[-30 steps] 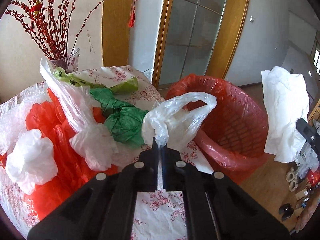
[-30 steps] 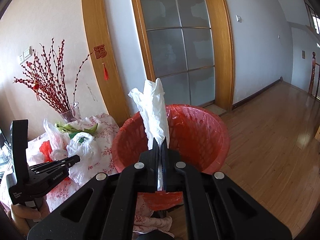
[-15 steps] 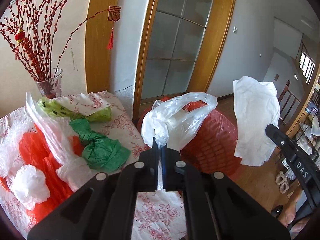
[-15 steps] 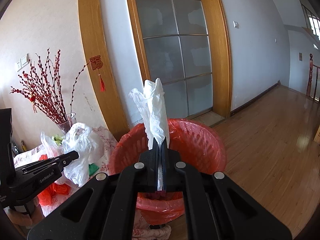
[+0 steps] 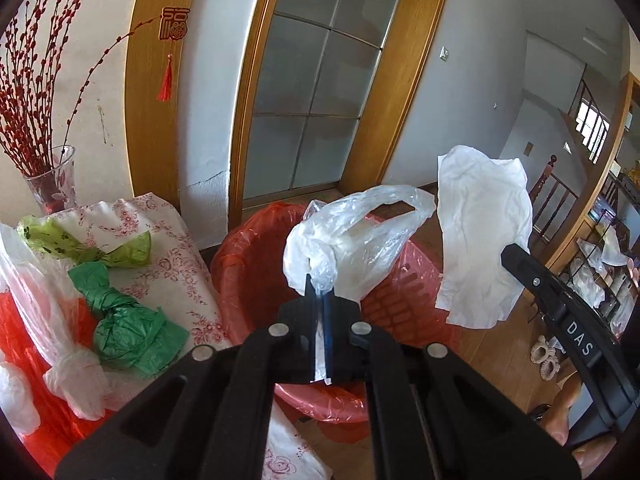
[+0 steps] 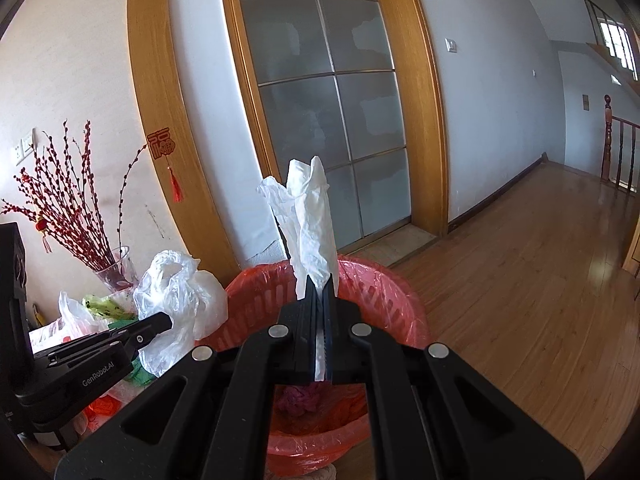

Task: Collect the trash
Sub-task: 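Hold the white bag over the basket while the left gripper grasps another white bag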

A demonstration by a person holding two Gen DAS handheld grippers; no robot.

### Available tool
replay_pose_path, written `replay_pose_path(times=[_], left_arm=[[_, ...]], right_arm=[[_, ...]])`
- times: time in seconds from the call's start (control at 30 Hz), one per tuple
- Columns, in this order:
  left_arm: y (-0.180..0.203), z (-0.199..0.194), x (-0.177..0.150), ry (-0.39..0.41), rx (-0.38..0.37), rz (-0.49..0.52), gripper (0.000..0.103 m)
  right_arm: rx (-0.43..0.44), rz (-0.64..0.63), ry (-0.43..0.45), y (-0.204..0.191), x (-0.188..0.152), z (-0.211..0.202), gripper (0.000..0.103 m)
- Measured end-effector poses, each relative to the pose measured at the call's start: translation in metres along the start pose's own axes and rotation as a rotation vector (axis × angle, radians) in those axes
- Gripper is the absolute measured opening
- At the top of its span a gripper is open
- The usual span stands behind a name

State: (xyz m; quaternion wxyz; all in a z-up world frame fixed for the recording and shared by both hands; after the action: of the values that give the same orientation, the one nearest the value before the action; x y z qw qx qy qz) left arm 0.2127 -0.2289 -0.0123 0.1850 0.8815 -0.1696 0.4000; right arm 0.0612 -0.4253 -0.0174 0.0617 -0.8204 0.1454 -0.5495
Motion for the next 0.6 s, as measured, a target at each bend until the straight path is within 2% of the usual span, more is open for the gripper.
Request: replay_pose_path(times=[0.37,0.6], left_arm=[[0.005,0.034,0.002,-0.034,-0.026,0.002,0.004],[0.005,0.049,0.0,-0.055,-0.014,-0.004,0.006]], right_arm=[[-0.006,0.029,-0.021,0.014,0.0,0.019,0.003],[-0.013,0.043,-0.03,0.019,0.0,0.03,0.004]])
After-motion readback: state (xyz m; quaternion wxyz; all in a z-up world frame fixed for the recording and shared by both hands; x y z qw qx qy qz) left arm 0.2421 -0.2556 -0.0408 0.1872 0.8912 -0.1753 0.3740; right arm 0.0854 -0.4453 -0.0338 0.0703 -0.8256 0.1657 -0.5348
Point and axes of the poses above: each gripper's, at about its wrist camera, not at the fingertips, and z roughly the way its jaws point, y to its right, x to its top, the point moved 2 cm from there along z, roughly the way its jaws point, and after that the axes turned 4 degrees about x, right-handed, at the moved point
